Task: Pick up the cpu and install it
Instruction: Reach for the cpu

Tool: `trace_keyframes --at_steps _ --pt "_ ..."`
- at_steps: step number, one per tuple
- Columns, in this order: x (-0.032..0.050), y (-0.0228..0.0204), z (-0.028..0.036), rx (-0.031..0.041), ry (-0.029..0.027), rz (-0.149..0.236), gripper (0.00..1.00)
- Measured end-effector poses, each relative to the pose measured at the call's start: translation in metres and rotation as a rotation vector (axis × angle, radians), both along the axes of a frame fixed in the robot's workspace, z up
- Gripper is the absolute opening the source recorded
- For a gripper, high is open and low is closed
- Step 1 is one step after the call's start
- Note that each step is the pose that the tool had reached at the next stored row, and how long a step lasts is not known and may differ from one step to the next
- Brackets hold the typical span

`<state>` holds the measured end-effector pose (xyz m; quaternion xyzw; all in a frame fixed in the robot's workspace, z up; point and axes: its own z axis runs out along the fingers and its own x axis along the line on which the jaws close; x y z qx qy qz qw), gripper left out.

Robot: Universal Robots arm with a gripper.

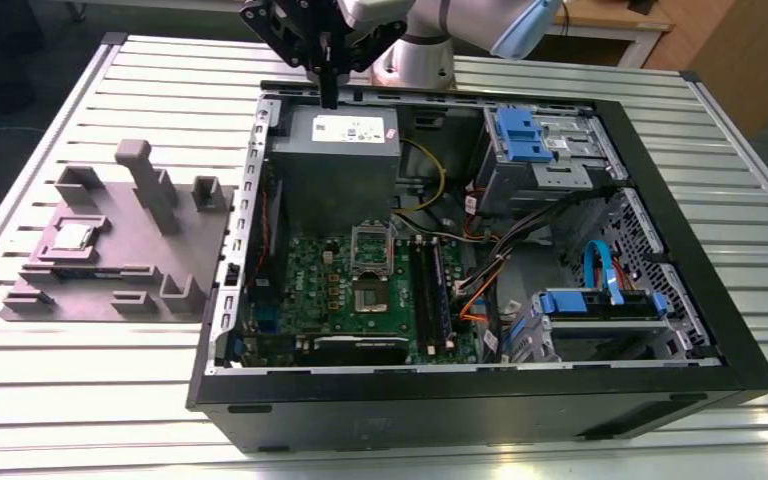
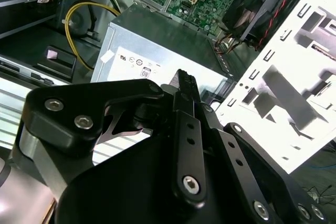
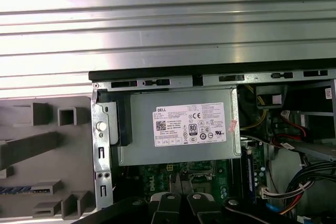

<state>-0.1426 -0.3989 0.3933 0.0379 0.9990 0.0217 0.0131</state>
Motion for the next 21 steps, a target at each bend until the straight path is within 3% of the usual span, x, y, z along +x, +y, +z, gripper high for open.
trace_keyframes --at_steps 21 --pt "-0.007 0.0 0.0 0.0 -0.0001 0.0 0.1"
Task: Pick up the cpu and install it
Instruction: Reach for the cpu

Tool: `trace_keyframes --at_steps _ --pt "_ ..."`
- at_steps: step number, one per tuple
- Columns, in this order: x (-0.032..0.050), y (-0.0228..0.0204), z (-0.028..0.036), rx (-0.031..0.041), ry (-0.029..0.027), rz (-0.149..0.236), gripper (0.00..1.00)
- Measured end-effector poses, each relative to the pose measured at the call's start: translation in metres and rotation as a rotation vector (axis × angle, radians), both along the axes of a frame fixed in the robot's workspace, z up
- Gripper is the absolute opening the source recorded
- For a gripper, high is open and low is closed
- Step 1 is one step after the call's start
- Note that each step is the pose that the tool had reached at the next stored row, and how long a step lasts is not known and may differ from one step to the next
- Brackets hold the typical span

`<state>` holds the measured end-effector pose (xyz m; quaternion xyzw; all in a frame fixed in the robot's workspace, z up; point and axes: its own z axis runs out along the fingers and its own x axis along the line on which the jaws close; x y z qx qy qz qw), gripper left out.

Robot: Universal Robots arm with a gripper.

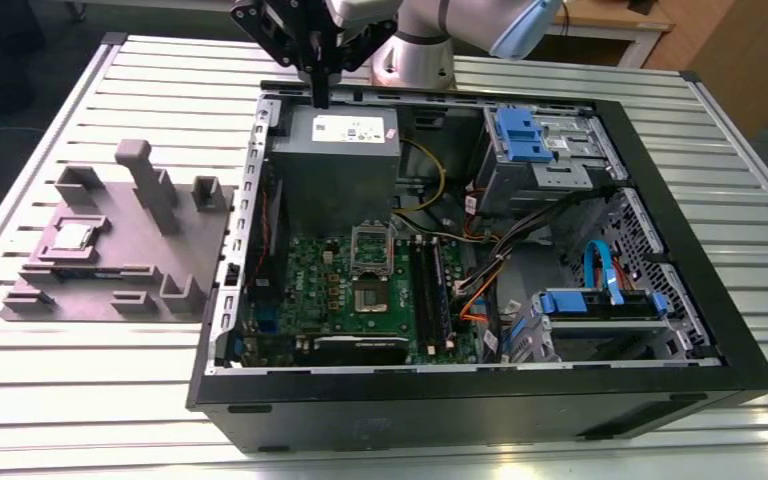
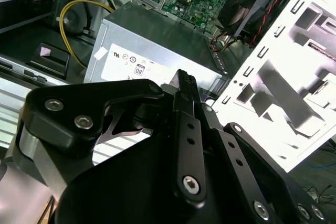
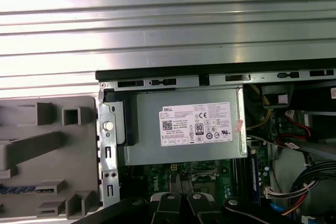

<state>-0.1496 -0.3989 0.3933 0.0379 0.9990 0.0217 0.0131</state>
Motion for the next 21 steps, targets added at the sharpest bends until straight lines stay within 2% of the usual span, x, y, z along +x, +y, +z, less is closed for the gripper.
trace_keyframes --at_steps 21 --pt "-0.0095 0.0 -0.0001 0.0 0.0 0.0 0.1"
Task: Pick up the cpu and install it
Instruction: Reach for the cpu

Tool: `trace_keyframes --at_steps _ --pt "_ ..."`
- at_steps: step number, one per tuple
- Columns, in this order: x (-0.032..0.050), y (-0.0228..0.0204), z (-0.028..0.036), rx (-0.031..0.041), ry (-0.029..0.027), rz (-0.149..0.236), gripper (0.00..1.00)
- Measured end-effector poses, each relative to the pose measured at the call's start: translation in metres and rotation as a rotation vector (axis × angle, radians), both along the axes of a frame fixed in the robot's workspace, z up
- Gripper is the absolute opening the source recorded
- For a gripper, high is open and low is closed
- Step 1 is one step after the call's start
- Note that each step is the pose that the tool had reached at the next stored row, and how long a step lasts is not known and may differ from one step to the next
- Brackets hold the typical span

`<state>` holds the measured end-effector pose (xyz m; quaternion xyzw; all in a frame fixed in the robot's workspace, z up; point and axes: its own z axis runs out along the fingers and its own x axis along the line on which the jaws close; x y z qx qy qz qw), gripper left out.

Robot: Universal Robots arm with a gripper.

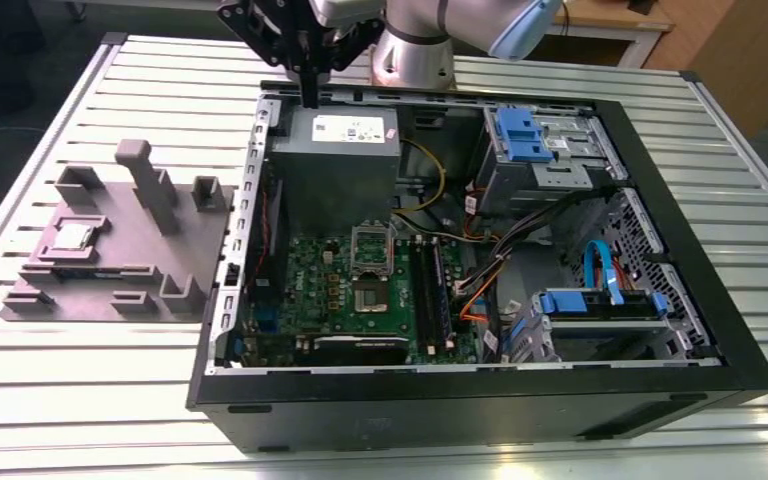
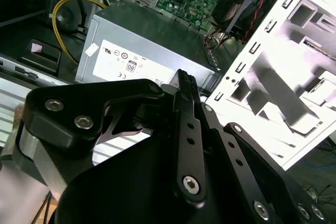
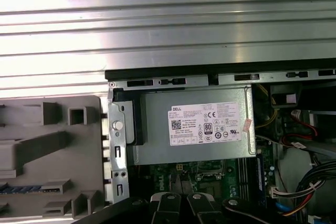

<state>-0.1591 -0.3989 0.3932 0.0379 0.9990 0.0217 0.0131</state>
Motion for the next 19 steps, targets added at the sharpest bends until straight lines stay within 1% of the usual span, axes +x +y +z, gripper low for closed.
trace_keyframes --at_steps 13,15,19 --pt "-0.0025 0.0 -0.0001 0.0 0.0 0.0 0.1" --pt "-0.0094 0.0 -0.0004 0.0 0.0 0.0 0.1" --pt "-0.0102 0.0 -0.0004 -0.0001 0.0 0.0 0.1"
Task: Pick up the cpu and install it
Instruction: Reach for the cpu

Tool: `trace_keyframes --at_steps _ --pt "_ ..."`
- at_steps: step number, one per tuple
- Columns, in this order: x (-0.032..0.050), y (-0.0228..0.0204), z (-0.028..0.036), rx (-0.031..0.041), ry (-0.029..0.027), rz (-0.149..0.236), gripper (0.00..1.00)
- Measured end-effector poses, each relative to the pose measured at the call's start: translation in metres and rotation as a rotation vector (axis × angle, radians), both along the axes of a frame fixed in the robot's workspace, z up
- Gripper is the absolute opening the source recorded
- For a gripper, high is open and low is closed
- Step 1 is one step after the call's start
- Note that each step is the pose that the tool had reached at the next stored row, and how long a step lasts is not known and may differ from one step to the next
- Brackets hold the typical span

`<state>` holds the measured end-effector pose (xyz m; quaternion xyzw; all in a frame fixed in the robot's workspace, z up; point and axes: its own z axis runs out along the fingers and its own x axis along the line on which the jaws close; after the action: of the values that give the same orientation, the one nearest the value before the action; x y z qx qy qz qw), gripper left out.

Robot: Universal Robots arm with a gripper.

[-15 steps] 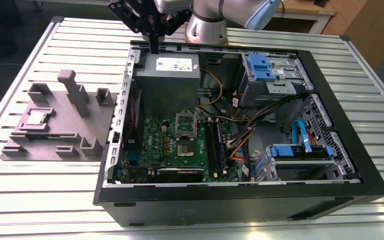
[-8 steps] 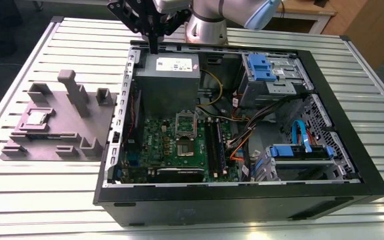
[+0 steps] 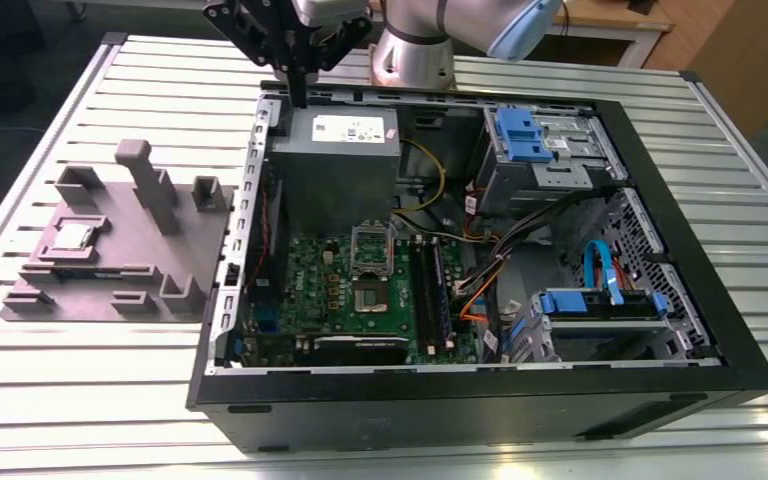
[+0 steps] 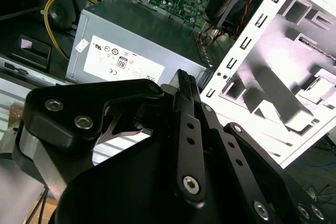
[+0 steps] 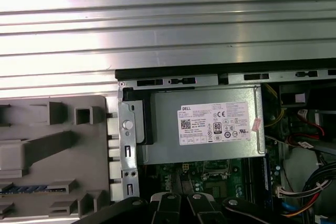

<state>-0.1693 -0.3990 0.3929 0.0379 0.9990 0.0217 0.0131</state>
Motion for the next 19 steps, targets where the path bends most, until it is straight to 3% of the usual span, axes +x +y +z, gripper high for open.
trace_keyframes --at_steps 19 --pt "-0.008 0.0 -0.0002 0.0 0.0 0.0 0.1"
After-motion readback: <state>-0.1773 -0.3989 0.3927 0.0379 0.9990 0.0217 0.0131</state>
